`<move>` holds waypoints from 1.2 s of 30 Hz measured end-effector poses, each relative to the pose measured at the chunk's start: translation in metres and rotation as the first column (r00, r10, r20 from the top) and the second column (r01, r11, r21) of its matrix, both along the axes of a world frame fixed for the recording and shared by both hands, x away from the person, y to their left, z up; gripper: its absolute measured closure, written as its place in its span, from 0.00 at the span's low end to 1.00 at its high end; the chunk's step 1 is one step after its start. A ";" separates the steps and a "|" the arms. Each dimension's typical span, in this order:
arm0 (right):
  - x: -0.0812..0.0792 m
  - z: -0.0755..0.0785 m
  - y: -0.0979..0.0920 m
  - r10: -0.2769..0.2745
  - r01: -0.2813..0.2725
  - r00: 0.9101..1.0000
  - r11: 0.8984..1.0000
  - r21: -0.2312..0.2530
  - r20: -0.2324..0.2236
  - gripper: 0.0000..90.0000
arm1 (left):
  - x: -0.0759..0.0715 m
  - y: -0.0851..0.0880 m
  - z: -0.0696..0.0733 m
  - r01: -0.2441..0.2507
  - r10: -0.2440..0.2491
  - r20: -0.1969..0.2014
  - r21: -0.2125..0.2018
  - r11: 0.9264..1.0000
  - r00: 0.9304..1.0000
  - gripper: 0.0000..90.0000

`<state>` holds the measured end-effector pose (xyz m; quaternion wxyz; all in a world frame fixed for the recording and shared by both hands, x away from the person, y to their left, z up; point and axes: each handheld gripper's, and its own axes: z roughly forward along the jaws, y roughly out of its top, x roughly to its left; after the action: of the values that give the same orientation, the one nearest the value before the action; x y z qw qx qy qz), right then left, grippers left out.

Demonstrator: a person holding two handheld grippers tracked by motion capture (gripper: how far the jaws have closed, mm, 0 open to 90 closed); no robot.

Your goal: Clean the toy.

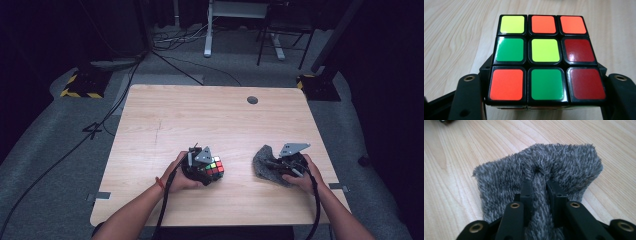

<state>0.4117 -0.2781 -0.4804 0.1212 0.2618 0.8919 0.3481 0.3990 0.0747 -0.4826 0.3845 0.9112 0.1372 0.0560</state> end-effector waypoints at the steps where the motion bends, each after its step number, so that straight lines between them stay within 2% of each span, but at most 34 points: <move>1: 0.000 0.000 -0.001 0.005 -0.005 1.000 1.000 0.015 -0.006 0.87 | 0.000 -0.001 0.002 0.008 -0.008 0.004 -0.002 1.000 1.000 0.38; 3: -0.002 0.002 -0.001 0.016 -0.016 1.000 1.000 0.016 -0.003 0.87 | 0.001 -0.003 0.005 0.038 -0.038 -0.007 -0.005 0.999 0.999 0.38; 6: -0.005 0.006 -0.001 0.031 -0.031 1.000 0.998 0.048 -0.003 0.87 | 0.001 -0.006 0.011 0.073 -0.073 0.008 0.014 0.997 0.997 0.38; 9: -0.007 0.008 -0.002 0.034 -0.035 0.999 0.997 0.067 0.004 0.87 | 0.000 -0.009 0.014 0.091 -0.091 0.007 0.030 0.995 0.996 0.38; 11: -0.008 0.011 -0.002 0.040 -0.041 0.999 0.996 0.076 0.011 0.87 | 0.000 -0.010 0.017 0.101 -0.101 -0.005 0.029 0.995 0.995 0.38; 14: -0.010 0.015 -0.002 0.041 -0.043 0.999 0.995 0.090 0.023 0.88 | 0.002 -0.012 0.021 0.125 -0.126 0.001 0.023 0.992 0.992 0.38; 19: -0.013 0.025 -0.004 0.036 -0.043 0.998 0.990 0.132 0.052 0.88 | 0.002 -0.012 0.025 0.132 -0.132 0.009 -0.002 0.991 0.991 0.38; 25: -0.020 0.039 -0.002 0.051 -0.068 0.995 0.978 0.196 0.089 0.88 | 0.000 -0.017 0.026 0.149 -0.149 0.010 -0.018 0.989 0.989 0.38; 31: -0.026 0.044 0.009 0.091 -0.111 0.990 0.973 0.204 0.106 0.88 | -0.004 -0.022 0.028 0.169 -0.169 0.022 -0.022 0.985 0.985 0.37; 36: -0.029 0.047 0.017 0.118 -0.140 0.986 0.969 0.203 0.116 0.88 | -0.004 -0.022 0.028 0.165 -0.164 0.030 -0.012 0.986 0.986 0.37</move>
<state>0.3828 -0.2611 -0.4332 0.1158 0.1960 0.8579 0.4607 0.3951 0.0528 -0.4541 0.3964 0.9156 0.0563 0.0362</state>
